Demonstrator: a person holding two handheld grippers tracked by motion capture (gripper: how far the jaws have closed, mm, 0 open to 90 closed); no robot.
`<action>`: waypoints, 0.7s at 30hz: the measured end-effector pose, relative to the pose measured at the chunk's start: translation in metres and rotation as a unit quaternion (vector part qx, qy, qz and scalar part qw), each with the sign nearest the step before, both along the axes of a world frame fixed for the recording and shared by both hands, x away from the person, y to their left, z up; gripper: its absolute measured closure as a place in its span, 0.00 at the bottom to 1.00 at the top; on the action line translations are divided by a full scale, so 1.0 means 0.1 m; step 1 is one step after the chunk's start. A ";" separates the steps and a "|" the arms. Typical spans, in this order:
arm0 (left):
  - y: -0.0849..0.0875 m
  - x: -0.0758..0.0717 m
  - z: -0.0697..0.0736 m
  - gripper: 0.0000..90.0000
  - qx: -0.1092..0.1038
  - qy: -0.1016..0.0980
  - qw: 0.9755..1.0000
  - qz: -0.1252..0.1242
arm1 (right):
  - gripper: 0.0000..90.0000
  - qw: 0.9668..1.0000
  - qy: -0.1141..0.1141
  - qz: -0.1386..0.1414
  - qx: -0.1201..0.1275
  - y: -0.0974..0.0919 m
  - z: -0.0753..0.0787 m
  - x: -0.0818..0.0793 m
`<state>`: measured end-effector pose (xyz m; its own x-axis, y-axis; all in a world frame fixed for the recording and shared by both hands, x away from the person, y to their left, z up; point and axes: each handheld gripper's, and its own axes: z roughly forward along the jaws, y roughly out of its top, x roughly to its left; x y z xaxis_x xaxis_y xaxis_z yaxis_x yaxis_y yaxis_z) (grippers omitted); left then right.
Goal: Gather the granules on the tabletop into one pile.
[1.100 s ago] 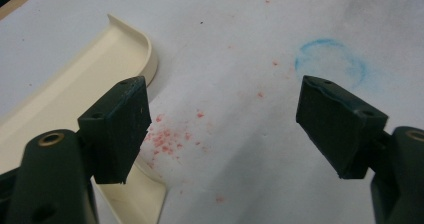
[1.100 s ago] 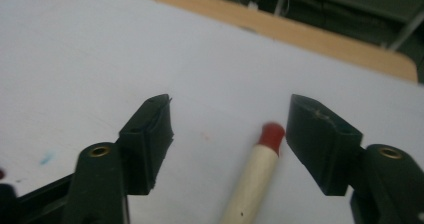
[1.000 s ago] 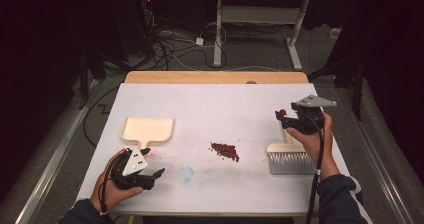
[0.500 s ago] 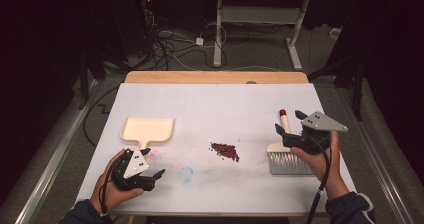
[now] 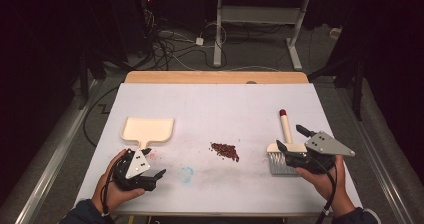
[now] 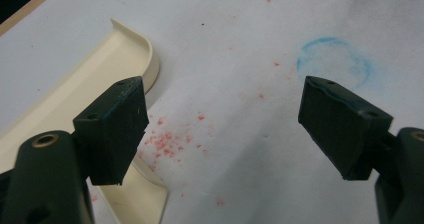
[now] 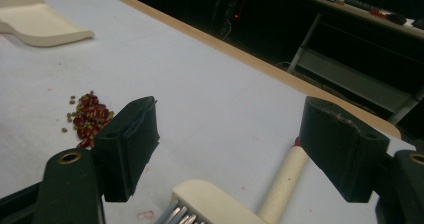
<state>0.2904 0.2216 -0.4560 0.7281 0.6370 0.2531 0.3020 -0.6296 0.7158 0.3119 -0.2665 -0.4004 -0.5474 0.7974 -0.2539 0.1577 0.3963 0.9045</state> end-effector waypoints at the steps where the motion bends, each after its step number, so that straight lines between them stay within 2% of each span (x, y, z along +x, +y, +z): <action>1: 0.00 0.01 0.00 0.21 -0.001 0.000 1.000 0.001 | 0.27 1.000 0.001 0.001 -0.003 -0.01 -0.02 -0.02; 7: 0.02 0.02 0.02 0.21 -0.012 -0.004 1.000 0.008 | 0.24 1.000 0.007 0.003 0.008 -0.06 -0.15 -0.13; 10: 0.02 0.01 0.03 0.21 -0.016 -0.008 1.000 0.009 | 0.23 1.000 0.009 0.006 0.002 -0.05 -0.28 -0.20; 12: 0.02 0.01 0.03 0.21 -0.014 -0.008 1.000 0.008 | 0.22 1.000 0.022 0.008 -0.002 -0.05 -0.35 -0.22; 15: 0.02 0.00 0.02 0.20 -0.011 -0.008 1.000 0.007 | 0.20 0.999 0.030 0.010 -0.025 -0.02 -0.45 -0.24; 18: 0.03 -0.01 0.01 0.20 -0.013 -0.008 1.000 0.010 | 0.20 0.999 0.030 0.017 -0.032 0.01 -0.46 -0.23; 21: 0.03 -0.03 0.02 0.20 -0.010 -0.011 1.000 0.007 | 0.20 0.999 0.030 0.018 -0.029 0.02 -0.46 -0.23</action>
